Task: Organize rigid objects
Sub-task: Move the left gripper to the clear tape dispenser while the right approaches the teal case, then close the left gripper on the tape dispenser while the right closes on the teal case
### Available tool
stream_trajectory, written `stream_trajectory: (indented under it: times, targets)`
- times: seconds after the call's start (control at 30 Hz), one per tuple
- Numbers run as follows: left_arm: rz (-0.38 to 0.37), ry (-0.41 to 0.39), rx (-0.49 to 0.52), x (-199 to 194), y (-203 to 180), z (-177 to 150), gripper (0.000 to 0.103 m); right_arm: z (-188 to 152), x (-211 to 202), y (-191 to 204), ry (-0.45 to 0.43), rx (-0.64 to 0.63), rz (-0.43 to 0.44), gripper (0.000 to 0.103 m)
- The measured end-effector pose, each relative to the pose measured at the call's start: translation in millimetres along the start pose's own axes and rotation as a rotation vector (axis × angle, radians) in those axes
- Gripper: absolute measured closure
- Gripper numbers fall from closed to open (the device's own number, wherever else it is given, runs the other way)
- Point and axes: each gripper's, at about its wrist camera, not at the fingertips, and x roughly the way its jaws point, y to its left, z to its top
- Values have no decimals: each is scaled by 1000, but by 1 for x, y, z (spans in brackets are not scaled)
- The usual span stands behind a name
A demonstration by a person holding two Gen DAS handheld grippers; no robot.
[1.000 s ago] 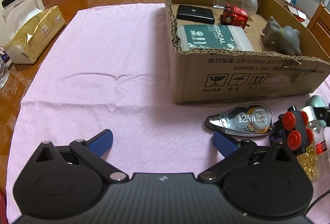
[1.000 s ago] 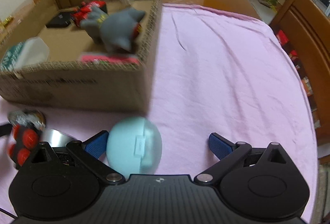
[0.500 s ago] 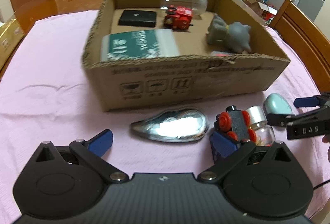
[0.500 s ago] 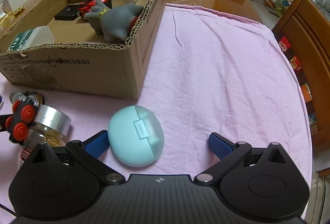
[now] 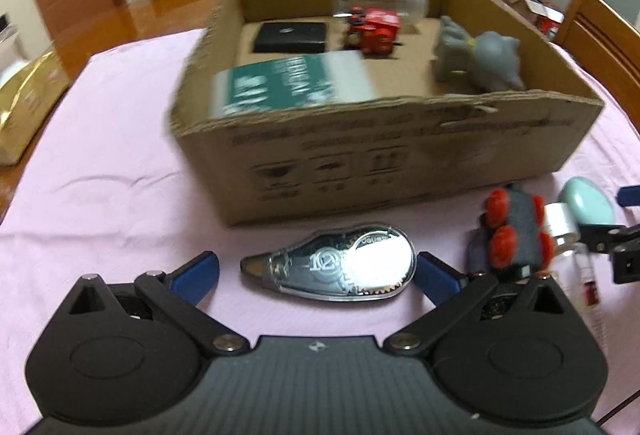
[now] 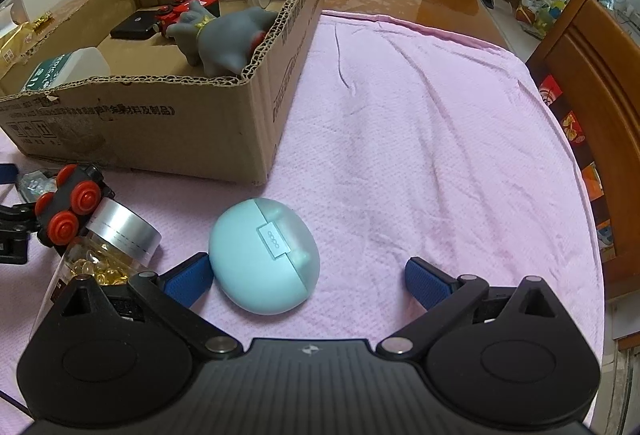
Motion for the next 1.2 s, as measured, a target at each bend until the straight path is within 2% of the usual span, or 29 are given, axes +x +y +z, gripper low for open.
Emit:
stream_trajectory:
  times: [0.13, 0.37, 0.5, 0.63, 0.67, 0.87, 1.13, 1.2]
  targets:
    - [27, 11, -43, -4, 12, -4, 0, -4, -1, 0, -21, -1, -1, 0]
    - [36, 5, -57, 0, 8, 0, 1, -6, -2, 1, -38, -10, 1, 0]
    - [42, 11, -62, 1, 7, 2, 0, -3, -3, 7, -46, -91, 20, 0]
    - [42, 17, -64, 2, 7, 4, 0, 0, -6, 15, -54, -197, 78, 12]
    - [42, 18, -64, 2, 7, 4, 0, 2, -7, 14, -49, -209, 97, 17]
    - [46, 31, -72, 3, 7, 6, 0, 8, -10, 10, -26, -288, 172, 33]
    - [58, 42, -92, 4, 4, 7, 0, 17, -8, 7, 5, -414, 232, 33]
    - [58, 41, -90, 4, 3, 7, 0, 19, -7, 7, 10, -429, 240, 37]
